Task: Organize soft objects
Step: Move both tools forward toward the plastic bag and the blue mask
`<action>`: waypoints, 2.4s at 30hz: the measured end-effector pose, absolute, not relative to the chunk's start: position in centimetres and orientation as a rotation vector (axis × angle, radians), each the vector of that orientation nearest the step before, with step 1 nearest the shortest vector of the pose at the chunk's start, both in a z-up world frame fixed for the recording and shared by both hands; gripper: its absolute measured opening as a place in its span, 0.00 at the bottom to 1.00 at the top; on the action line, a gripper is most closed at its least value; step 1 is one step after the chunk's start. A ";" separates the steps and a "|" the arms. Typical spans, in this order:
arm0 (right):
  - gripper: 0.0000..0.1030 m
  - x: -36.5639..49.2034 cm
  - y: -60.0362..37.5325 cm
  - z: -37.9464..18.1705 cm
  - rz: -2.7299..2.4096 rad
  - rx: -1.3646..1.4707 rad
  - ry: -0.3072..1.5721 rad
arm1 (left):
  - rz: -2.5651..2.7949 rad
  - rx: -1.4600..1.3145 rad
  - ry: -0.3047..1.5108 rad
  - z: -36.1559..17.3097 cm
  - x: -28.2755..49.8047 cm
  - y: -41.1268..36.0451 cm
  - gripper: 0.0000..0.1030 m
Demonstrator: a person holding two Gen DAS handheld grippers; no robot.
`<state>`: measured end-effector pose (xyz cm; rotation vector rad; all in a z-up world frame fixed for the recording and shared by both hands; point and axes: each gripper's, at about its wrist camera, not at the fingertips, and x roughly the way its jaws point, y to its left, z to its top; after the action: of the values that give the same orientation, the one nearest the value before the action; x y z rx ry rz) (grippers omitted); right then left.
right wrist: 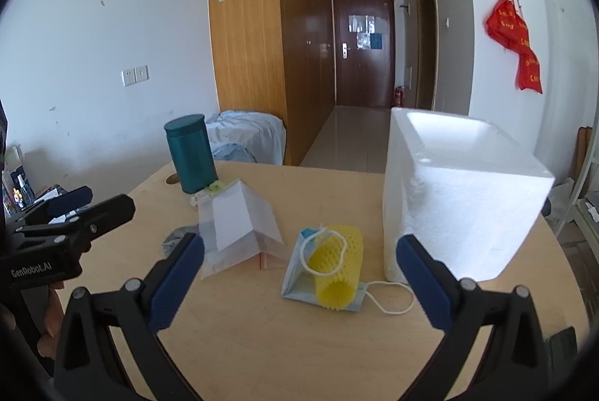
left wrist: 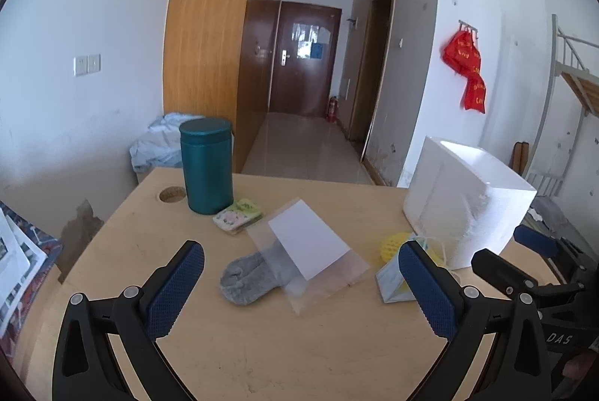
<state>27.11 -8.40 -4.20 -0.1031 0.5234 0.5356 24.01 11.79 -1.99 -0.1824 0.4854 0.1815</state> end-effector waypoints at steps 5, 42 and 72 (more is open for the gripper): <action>1.00 28.1 -7.5 -4.9 0.541 -0.120 0.550 | 0.192 -0.181 0.520 -2.5 25.3 12.5 1.00; 1.00 32.8 -6.4 -8.0 0.516 -0.173 0.649 | 0.151 -0.288 0.735 -8.6 34.3 14.6 1.00; 0.96 33.6 -6.8 -9.3 0.541 -0.157 0.683 | 0.271 -0.196 0.915 -12.0 40.3 13.2 0.64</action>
<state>33.58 -6.84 -9.28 -0.1574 0.6830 0.5410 40.26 13.20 -11.97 -0.1960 0.9148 0.2709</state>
